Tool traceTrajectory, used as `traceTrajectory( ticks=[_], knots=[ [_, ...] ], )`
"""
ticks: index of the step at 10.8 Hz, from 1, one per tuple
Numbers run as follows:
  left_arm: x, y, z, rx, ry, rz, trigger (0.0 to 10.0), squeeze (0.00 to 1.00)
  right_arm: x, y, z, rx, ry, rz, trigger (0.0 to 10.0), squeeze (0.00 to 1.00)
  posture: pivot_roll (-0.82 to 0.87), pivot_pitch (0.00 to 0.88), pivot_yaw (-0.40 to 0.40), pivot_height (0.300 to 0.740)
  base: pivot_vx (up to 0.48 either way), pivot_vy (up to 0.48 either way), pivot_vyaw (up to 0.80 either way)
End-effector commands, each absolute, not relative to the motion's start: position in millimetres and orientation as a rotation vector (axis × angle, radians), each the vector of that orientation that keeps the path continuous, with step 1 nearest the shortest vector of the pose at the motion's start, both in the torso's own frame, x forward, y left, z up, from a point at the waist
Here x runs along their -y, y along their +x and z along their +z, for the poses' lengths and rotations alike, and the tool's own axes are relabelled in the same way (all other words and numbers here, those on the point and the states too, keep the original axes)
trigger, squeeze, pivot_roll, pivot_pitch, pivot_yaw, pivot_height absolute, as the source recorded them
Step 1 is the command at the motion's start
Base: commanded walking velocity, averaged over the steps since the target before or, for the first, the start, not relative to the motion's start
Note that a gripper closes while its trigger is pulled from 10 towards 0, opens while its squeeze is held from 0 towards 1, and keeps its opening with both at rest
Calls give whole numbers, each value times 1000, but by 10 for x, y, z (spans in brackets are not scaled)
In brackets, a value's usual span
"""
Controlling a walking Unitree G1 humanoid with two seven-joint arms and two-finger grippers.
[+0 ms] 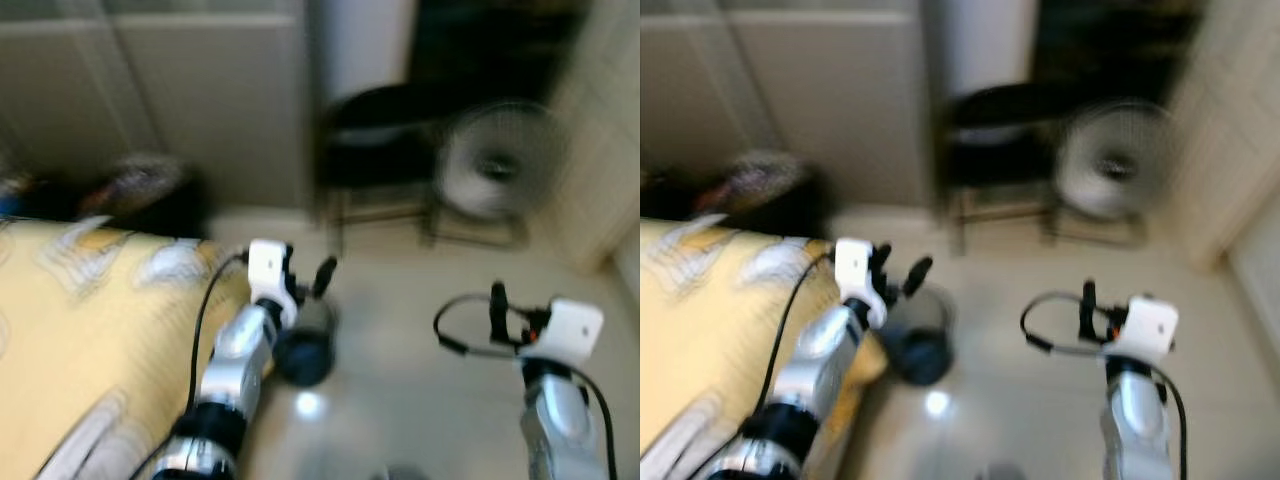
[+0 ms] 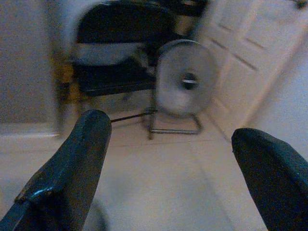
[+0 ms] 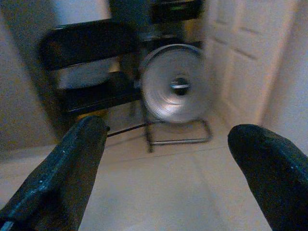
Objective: Clean up the room
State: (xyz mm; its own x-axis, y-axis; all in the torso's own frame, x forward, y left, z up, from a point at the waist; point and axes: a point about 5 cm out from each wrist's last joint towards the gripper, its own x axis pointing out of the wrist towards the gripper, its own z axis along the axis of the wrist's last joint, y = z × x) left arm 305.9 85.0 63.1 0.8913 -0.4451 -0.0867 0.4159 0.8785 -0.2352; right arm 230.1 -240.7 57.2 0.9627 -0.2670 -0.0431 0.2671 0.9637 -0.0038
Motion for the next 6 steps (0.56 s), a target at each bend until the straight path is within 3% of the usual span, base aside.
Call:
traceTrajectory(
  ticks=[1,4,6],
  knots=[
    [-744,3074,697,-121,-198,-501,10000,0,2491,2274,568,-48,3,-307,10000,0,-236,0,67,736,480,0,-694],
    [-735,3079,687,-131,-192,-520,10000,0,2480,2268,570,-48,-12,-307,10000,0,-249,0,76,736,480,0,-700],
    [-681,3061,687,-128,-185,-555,10000,0,2473,2273,582,-41,-26,-294,10000,0,-256,0,78,736,480,0,0]
  ],
)
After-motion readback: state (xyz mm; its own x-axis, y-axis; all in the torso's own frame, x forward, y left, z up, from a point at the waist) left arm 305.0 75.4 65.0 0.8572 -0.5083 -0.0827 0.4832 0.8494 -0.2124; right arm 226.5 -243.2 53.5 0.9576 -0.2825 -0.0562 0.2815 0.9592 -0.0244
